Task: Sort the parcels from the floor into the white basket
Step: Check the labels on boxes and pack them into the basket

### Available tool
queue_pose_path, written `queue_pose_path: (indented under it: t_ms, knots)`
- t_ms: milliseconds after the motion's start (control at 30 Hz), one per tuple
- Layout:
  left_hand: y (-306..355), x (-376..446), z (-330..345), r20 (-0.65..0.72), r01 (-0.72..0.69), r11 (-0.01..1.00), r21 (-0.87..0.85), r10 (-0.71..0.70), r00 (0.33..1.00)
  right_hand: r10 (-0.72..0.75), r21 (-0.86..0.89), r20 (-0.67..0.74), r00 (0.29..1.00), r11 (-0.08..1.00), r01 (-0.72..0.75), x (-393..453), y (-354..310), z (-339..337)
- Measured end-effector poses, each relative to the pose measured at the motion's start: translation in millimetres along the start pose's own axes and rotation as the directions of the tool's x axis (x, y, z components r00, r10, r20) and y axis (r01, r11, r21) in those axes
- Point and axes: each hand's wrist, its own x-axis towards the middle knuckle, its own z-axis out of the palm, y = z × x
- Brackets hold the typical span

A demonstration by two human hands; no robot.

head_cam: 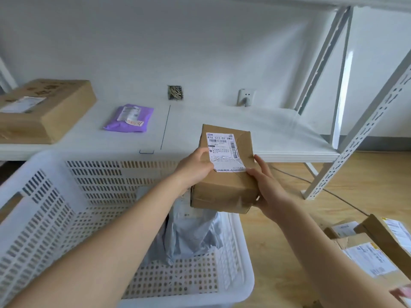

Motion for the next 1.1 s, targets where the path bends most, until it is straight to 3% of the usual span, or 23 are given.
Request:
queue_pose_path:
  t_ms: [267, 400, 567, 733, 867, 1000, 1100]
  knots:
    - [-82, -9, -78, -0.126, 0.095, 0.995, -0.039, -0.099, 0.987, 0.068, -0.11, 0.196, 0.978, 0.993, -0.047, 6, 26, 106]
    - [-119, -7, -100, -0.078, 0.169, 0.98, -0.11, -0.178, 0.981, 0.162, -0.075, 0.248, 0.955, 0.986, -0.147, 8, 49, 140]
    - [-154, -2, -116, -0.046, 0.249, 0.966, -0.072, -0.252, 0.967, 0.213, -0.047, 0.256, 0.943, 0.977, -0.208, 15, 69, 170]
    - [-187, 3, -121, 0.05, 0.291, 0.929, -0.228, -0.288, 0.956, 0.16, -0.28, 0.215, 0.963, 0.955, -0.096, 32, 90, 186]
    - [-201, 11, -108, 0.183, 0.351, 0.898, -0.265, -0.311, 0.933, 0.078, -0.536, 0.158, 0.984, 0.844, 0.02, 45, 108, 181]
    - [-216, 20, -100, 0.166, 0.363, 0.894, -0.263, -0.329, 0.93, 0.002, -0.749, 0.217, 0.976, 0.641, 0.165, 62, 122, 177]
    - [-227, 25, -89, 0.18, 0.368, 0.907, -0.205, -0.334, 0.925, 0.016, -0.844, 0.235, 0.972, 0.5, 0.196, 71, 131, 175]
